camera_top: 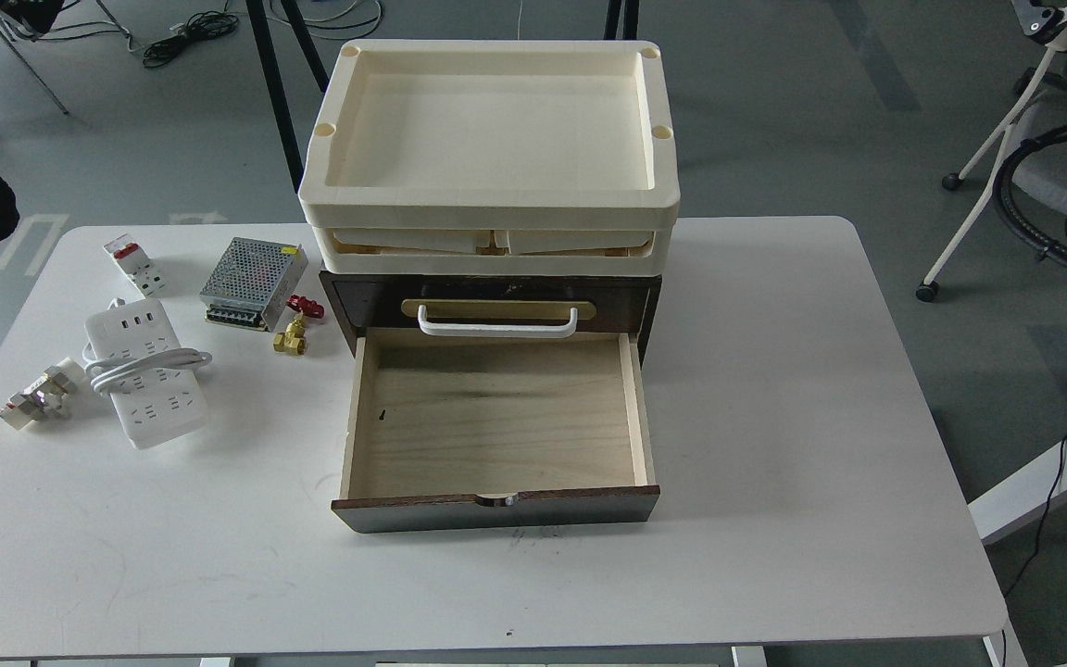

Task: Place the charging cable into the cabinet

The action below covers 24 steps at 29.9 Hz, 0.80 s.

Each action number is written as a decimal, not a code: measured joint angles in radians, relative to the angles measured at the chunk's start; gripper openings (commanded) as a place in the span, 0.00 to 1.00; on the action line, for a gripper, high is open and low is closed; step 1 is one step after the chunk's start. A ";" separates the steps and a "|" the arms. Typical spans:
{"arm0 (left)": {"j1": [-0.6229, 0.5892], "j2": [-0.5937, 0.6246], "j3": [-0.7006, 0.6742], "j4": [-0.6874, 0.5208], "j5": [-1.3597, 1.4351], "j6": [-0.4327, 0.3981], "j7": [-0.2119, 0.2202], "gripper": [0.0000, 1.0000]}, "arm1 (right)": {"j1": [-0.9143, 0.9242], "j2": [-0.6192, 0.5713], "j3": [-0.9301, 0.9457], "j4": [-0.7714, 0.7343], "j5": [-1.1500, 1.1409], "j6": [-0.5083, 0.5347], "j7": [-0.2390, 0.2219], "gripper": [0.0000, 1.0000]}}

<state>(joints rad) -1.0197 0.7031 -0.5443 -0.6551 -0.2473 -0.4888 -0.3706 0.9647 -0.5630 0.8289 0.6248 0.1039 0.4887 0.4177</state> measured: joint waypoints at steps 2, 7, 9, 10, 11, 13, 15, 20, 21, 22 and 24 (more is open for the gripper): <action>0.000 -0.017 -0.018 0.013 0.000 0.000 0.000 1.00 | -0.017 0.001 0.004 -0.004 0.001 0.000 -0.001 1.00; -0.002 -0.045 -0.036 0.054 -0.003 0.000 0.000 1.00 | -0.078 0.002 0.026 0.008 0.003 0.000 -0.002 1.00; -0.007 -0.058 -0.054 0.098 -0.011 0.000 0.002 1.00 | -0.082 0.002 0.035 0.009 0.003 0.000 -0.001 1.00; -0.007 -0.071 -0.061 0.118 -0.014 0.000 0.004 1.00 | -0.083 0.001 0.041 0.009 0.003 0.000 -0.001 1.00; -0.006 -0.089 -0.069 0.136 -0.016 0.000 0.005 1.00 | -0.083 0.000 0.046 0.010 0.003 0.000 -0.001 1.00; -0.002 -0.117 -0.090 0.153 -0.021 0.000 0.003 1.00 | -0.083 -0.007 0.061 0.011 0.003 0.000 -0.001 1.00; 0.000 -0.135 -0.131 0.161 -0.028 0.000 -0.008 1.00 | -0.083 -0.011 0.071 0.011 0.004 0.000 -0.001 1.00; 0.003 -0.167 -0.219 0.146 -0.037 0.000 -0.080 1.00 | -0.083 -0.024 0.080 0.012 0.003 0.000 -0.002 1.00; 0.003 -0.168 -0.241 0.130 -0.037 0.000 -0.096 1.00 | -0.083 -0.027 0.080 0.012 0.003 0.000 -0.002 1.00; 0.003 -0.165 -0.266 0.111 -0.037 0.000 -0.107 1.00 | -0.084 -0.031 0.080 0.012 0.003 0.000 -0.002 1.00; 0.003 -0.143 -0.323 0.067 -0.037 0.000 -0.115 1.00 | -0.086 -0.039 0.081 0.012 0.003 0.000 -0.002 1.00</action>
<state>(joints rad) -1.0166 0.5599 -0.8669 -0.5880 -0.2840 -0.4887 -0.4855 0.8783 -0.6022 0.9094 0.6370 0.1074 0.4887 0.4157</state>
